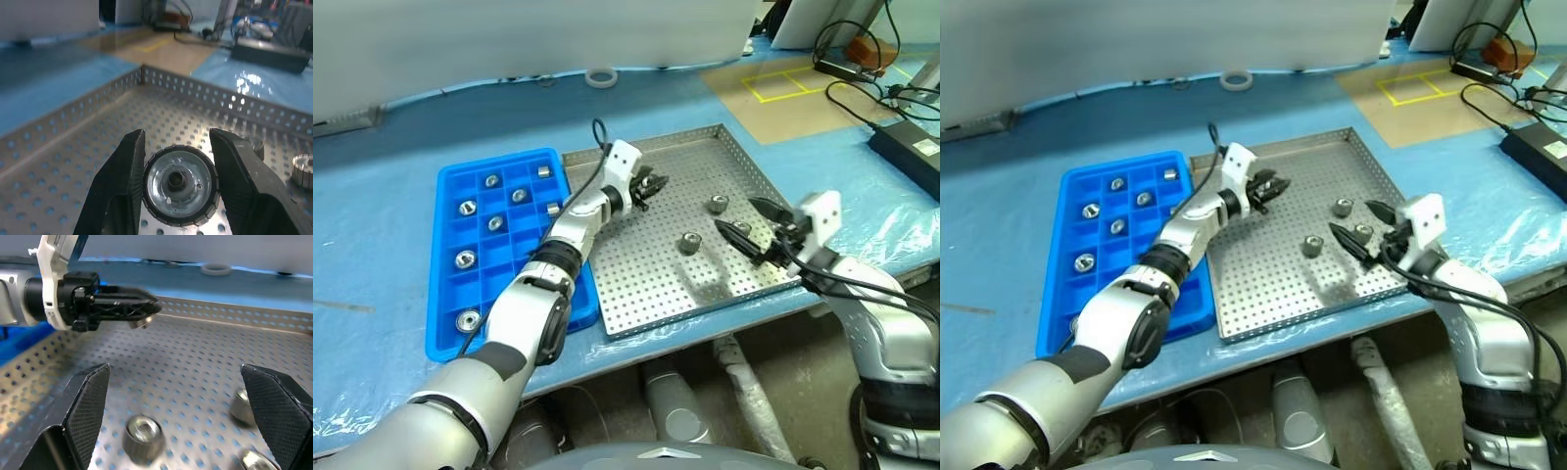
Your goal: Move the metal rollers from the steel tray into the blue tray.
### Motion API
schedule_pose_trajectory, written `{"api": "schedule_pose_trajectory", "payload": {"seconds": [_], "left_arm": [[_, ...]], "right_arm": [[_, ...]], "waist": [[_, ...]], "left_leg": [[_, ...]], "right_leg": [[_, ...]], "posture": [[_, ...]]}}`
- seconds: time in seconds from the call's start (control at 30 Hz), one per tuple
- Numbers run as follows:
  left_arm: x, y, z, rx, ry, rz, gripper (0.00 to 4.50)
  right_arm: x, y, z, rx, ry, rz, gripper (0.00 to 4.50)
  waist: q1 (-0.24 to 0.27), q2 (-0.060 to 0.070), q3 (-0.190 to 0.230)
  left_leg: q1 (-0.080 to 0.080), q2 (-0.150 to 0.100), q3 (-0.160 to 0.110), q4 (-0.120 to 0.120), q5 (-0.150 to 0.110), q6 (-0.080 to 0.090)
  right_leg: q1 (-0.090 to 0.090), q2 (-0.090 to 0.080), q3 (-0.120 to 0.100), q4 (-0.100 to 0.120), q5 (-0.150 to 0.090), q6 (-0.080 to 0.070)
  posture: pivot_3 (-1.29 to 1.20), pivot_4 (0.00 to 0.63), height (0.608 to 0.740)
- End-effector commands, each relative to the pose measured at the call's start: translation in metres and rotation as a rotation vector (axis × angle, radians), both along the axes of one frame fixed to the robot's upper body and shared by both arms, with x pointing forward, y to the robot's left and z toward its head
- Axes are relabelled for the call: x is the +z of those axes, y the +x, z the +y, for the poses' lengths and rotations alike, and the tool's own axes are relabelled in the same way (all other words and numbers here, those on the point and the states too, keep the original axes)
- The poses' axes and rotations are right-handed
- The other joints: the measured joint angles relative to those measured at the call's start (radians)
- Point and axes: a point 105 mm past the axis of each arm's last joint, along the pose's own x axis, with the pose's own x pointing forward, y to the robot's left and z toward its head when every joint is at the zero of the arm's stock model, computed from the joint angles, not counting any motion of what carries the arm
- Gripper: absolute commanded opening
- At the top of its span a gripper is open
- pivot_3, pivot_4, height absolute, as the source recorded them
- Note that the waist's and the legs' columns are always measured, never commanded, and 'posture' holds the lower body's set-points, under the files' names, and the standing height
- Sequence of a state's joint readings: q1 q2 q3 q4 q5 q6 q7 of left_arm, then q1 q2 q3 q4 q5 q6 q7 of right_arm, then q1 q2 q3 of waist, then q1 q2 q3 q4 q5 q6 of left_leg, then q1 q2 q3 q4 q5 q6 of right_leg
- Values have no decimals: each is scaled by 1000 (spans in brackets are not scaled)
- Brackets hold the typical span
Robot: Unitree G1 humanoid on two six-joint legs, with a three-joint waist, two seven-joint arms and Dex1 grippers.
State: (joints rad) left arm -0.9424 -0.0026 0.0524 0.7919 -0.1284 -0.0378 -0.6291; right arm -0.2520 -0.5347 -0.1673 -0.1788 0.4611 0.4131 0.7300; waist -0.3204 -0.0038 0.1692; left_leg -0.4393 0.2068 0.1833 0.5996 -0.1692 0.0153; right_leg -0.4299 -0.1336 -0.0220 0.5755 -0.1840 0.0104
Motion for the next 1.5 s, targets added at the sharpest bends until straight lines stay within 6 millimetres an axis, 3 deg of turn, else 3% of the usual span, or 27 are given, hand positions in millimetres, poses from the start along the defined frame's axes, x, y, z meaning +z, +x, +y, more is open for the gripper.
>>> {"api": "schedule_pose_trajectory", "payload": {"seconds": [0.03,0.2,0.33,0.47,0.6,0.67,0.93,1.07,1.3,1.5], "left_arm": [[33,-18,17,15,-45,-123,1721],[40,-45,50,145,-52,-160,1721],[36,-66,75,238,-67,-143,1721],[19,-79,102,343,-37,-91,1721],[-18,-86,125,401,50,15,1721],[-26,-89,130,393,76,40,1721],[-38,-94,131,323,106,110,1721],[-46,-98,114,219,150,131,1721],[-71,-96,120,228,278,195,1721],[-64,-88,130,273,272,180,3625]], "right_arm": [[2,12,16,99,-10,-9,4500],[7,29,43,236,-8,-19,4500],[3,37,57,305,-22,-13,4500],[-4,41,68,360,-49,2,4500],[-2,44,73,384,-47,-9,4500],[-1,45,73,383,-42,-14,4500],[-8,41,77,373,-25,-14,4500],[-12,41,68,343,-36,-7,4500],[-7,39,57,301,-35,-20,4500],[-3,39,46,249,-37,-37,4500]], "waist": [[20,0,0],[104,0,1],[202,1,1],[291,1,1],[343,2,1],[358,2,1],[362,1,1],[362,2,1],[356,2,0],[353,2,0]], "left_leg": [[0,1,-1,0,0,0],[1,2,-5,0,5,2],[2,2,-5,0,9,-3],[3,6,-5,-1,10,-7],[4,9,-4,-2,10,-13],[4,8,-4,-3,11,-14],[12,9,-4,-14,18,-25],[17,13,-4,-23,22,-31],[19,19,-3,-26,24,-34],[22,19,-3,-27,25,-36]], "right_leg": [[0,0,-1,1,0,0],[1,0,-4,8,-1,-1],[1,0,-4,13,-1,-1],[1,2,-3,14,-1,-2],[0,4,-3,14,-1,-2],[0,6,-3,14,0,-2],[-1,9,-1,17,0,-2],[-1,11,0,17,0,-2],[-3,22,1,16,0,-3],[-3,23,3,17,1,-4]], "posture": [[-390,150,740],[-267,150,740],[-195,150,740],[-126,150,740],[-105,150,740],[-106,150,740],[-121,150,740],[-134,150,740],[-180,150,740],[-206,150,740]]}}
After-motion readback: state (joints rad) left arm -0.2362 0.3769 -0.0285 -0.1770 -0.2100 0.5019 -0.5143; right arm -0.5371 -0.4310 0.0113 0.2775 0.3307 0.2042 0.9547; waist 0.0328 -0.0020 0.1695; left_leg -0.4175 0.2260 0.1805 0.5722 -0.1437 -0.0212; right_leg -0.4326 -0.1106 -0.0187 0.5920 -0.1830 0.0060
